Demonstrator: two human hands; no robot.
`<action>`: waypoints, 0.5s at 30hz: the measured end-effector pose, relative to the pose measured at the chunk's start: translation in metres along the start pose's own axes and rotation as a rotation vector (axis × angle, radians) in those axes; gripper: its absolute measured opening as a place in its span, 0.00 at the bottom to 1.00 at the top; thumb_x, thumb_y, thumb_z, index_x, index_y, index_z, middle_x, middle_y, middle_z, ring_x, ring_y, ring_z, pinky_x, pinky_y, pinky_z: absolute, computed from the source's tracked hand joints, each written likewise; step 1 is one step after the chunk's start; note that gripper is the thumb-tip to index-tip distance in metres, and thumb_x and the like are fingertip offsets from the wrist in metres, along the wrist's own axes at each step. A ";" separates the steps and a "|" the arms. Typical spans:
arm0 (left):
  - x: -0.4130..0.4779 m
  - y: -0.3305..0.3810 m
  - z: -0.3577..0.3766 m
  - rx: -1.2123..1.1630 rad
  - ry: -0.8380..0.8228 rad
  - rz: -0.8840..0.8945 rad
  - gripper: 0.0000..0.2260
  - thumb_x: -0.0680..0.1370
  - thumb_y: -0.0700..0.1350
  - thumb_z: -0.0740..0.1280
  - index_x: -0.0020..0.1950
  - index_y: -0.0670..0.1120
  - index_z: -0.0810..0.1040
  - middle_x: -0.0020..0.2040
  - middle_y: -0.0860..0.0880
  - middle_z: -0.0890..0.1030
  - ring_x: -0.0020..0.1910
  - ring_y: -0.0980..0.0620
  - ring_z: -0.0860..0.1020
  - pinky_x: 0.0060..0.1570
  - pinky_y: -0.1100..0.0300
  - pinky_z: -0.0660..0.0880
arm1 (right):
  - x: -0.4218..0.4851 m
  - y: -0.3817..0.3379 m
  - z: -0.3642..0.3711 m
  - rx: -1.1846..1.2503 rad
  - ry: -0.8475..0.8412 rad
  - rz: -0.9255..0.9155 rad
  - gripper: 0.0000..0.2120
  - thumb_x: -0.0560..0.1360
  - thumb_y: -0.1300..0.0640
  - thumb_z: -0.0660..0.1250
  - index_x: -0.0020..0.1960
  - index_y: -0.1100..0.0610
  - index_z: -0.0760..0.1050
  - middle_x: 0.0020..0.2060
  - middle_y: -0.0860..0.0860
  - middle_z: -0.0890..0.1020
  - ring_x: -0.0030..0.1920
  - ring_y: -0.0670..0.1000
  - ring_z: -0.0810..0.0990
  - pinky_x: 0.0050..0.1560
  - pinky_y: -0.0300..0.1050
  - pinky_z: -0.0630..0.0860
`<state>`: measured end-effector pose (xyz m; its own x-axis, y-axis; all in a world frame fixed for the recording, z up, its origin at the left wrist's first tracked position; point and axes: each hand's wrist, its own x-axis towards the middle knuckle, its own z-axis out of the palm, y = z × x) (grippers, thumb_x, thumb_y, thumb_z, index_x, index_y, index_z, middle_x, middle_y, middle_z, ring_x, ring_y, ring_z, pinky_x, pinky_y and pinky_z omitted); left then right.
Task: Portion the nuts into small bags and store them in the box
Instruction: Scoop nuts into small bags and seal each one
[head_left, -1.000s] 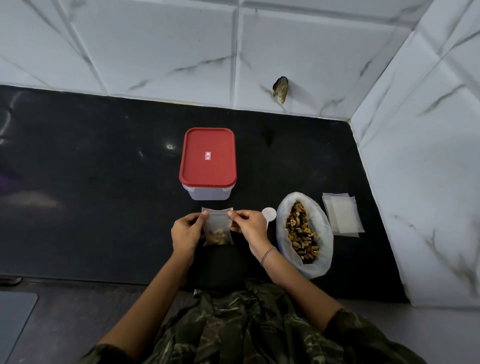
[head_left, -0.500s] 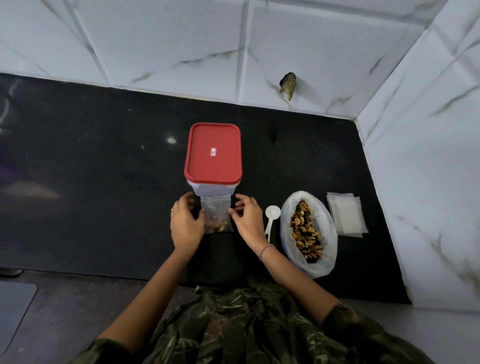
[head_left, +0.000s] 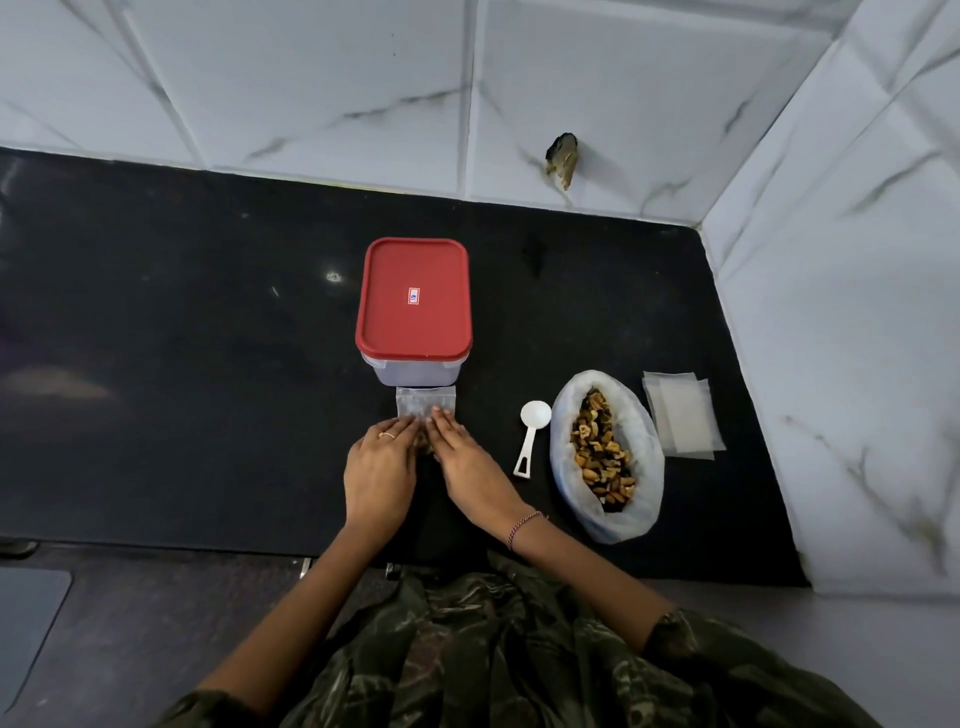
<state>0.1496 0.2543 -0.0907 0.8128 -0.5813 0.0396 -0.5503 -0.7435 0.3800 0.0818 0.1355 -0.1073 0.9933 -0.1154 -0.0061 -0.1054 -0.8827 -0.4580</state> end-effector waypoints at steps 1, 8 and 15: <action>0.000 0.001 -0.001 0.017 0.001 -0.002 0.14 0.77 0.40 0.66 0.62 0.45 0.80 0.60 0.47 0.81 0.62 0.47 0.77 0.55 0.50 0.74 | 0.000 0.000 0.000 0.004 -0.002 0.003 0.24 0.80 0.67 0.52 0.75 0.64 0.53 0.76 0.58 0.54 0.76 0.54 0.50 0.72 0.37 0.40; 0.003 0.022 -0.013 0.150 0.115 0.087 0.16 0.74 0.43 0.65 0.60 0.42 0.80 0.57 0.46 0.82 0.53 0.45 0.80 0.42 0.51 0.75 | -0.009 0.002 -0.030 -0.004 0.057 -0.070 0.26 0.81 0.60 0.54 0.76 0.61 0.50 0.77 0.54 0.51 0.76 0.52 0.44 0.75 0.47 0.46; 0.018 0.082 -0.019 -0.042 0.021 0.177 0.17 0.79 0.42 0.63 0.67 0.41 0.75 0.57 0.44 0.81 0.49 0.47 0.81 0.39 0.55 0.77 | -0.033 0.030 -0.082 -0.166 0.247 0.031 0.23 0.80 0.54 0.48 0.74 0.60 0.61 0.74 0.52 0.61 0.76 0.51 0.53 0.74 0.49 0.51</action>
<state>0.1224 0.1888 -0.0413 0.7082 -0.6942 0.1284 -0.6767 -0.6155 0.4041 0.0415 0.0752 -0.0478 0.9499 -0.2332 0.2083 -0.1623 -0.9371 -0.3092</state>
